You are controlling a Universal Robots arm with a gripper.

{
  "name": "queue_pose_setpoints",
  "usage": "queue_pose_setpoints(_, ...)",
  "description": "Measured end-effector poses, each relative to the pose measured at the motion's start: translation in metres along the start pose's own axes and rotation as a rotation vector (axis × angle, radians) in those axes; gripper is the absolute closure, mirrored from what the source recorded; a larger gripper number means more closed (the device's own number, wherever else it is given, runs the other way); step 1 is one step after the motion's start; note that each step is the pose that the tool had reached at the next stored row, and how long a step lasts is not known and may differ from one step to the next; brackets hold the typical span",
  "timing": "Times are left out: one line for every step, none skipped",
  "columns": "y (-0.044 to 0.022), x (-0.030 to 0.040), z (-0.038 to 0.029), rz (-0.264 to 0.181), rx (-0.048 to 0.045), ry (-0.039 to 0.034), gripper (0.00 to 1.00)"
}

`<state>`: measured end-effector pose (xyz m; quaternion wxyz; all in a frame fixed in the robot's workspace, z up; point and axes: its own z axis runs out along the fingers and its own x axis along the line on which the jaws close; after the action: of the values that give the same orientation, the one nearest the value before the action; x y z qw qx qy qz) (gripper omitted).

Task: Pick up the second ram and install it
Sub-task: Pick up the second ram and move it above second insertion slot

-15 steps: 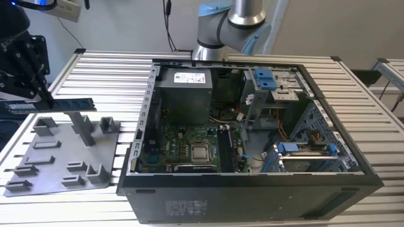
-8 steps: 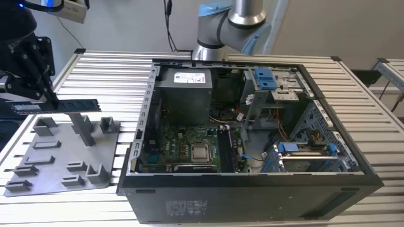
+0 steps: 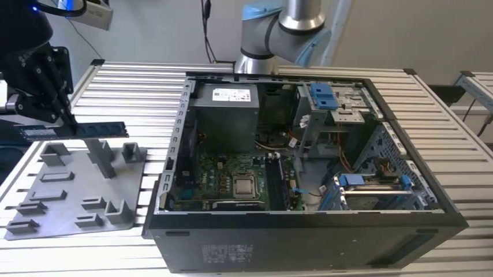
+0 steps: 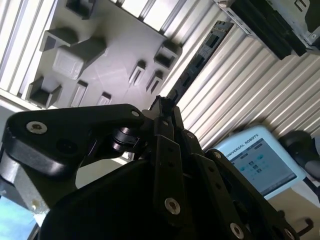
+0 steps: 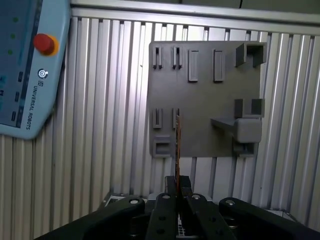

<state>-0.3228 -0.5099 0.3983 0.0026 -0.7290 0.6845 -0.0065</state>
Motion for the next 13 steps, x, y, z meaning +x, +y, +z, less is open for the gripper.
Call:
queue_pose_setpoints(-0.0010,0.0000,0.0002,0.000,0.0002,0.0004,0.86)
queue_pose_setpoints(-0.0020,0.0001,0.0005,0.000,0.0004,0.0010,0.86)
queue_pose_setpoints(-0.0031,0.0002,0.0007,0.000,0.0005,0.0015,0.86)
queue_pose_setpoints(-0.0043,0.0003,0.0011,0.000,0.0006,0.0021,0.86)
queue_pose_setpoints(-0.0053,0.0003,0.0014,0.000,0.0005,0.0029,0.86)
queue_pose_setpoints(-0.0065,0.0004,0.0016,0.000,0.0005,0.0037,0.86)
queue_pose_setpoints(-0.0076,0.0005,0.0018,0.000,0.0004,0.0046,0.86)
queue_pose_setpoints(-0.0081,0.0005,0.0020,0.000,0.0004,0.0057,0.86)
queue_pose_setpoints(-0.0082,0.0005,0.0022,0.000,0.0005,0.0061,0.86)
queue_pose_setpoints(-0.0082,0.0005,0.0021,0.000,0.0004,0.0062,0.86)
queue_pose_setpoints(-0.0082,0.0005,0.0021,0.000,0.0004,0.0064,0.86)
queue_pose_setpoints(-0.0084,0.0005,0.0019,0.000,0.0002,0.0065,0.86)
queue_pose_setpoints(-0.0084,0.0005,0.0020,0.000,0.0002,0.0065,0.86)
